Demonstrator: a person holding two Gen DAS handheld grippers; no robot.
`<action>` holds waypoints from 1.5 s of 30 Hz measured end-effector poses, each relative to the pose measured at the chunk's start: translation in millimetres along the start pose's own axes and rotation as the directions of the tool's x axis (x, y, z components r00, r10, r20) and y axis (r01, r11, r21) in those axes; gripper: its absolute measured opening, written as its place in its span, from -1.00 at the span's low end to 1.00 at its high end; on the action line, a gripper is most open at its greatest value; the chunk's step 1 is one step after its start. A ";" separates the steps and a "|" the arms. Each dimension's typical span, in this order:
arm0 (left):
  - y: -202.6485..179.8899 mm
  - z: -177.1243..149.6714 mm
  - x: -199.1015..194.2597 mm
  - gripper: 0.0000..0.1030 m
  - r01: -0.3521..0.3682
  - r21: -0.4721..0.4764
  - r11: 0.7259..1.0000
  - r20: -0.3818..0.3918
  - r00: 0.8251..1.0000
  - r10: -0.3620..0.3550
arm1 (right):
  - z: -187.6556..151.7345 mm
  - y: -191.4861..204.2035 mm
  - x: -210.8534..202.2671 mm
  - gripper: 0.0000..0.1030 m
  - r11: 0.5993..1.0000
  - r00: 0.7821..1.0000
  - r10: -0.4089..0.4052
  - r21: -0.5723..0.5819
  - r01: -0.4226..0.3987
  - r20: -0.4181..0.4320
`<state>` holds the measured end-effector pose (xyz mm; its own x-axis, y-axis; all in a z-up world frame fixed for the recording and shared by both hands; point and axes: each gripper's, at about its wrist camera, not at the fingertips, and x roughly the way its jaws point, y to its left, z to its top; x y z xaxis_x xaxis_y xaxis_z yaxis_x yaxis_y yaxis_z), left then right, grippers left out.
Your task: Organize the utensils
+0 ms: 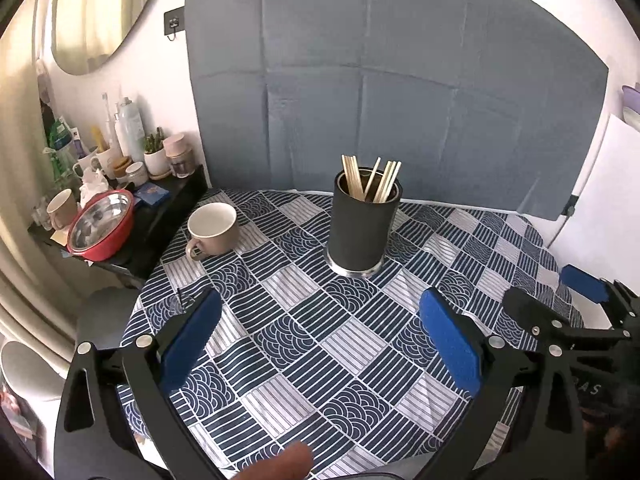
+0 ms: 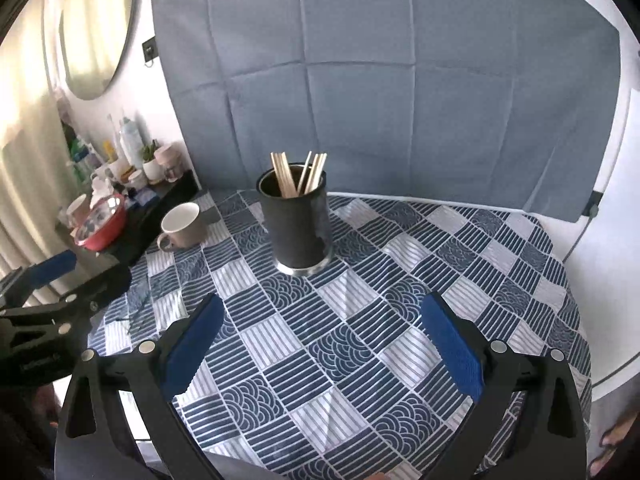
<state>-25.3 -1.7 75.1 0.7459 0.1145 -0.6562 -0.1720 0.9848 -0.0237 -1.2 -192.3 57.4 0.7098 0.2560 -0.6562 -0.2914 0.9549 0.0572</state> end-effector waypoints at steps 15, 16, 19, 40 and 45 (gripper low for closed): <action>8.8 1.1 2.7 0.88 -0.048 -0.032 0.998 -0.008 0.999 0.048 | 1.4 -4.1 -4.9 0.84 0.999 0.999 -0.043 0.026 0.042 0.019; 9.0 0.9 2.7 0.88 -0.050 -0.034 0.998 -0.008 0.999 0.049 | 1.6 -4.0 -4.3 0.84 0.999 0.999 -0.044 0.027 0.044 0.019; 10.0 0.9 3.3 0.88 -0.046 -0.033 0.998 -0.007 0.999 0.046 | 2.2 -3.6 -3.0 0.84 0.999 0.999 -0.043 0.027 0.043 0.018; 6.6 1.0 10.9 0.88 -0.038 -0.021 0.999 -0.020 0.999 0.038 | 2.9 -1.4 6.2 0.84 0.999 0.999 -0.042 0.029 0.042 0.005; 6.7 1.1 11.1 0.88 -0.038 -0.027 0.999 -0.020 0.999 0.038 | 1.5 -2.1 7.1 0.84 0.999 0.999 -0.040 0.030 0.040 0.000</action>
<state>-17.5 6.3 68.5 0.7259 0.1490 -0.6715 -0.2176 0.9759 -0.0187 5.4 -192.3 53.8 0.7209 0.2178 -0.6579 -0.2439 0.9683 0.0534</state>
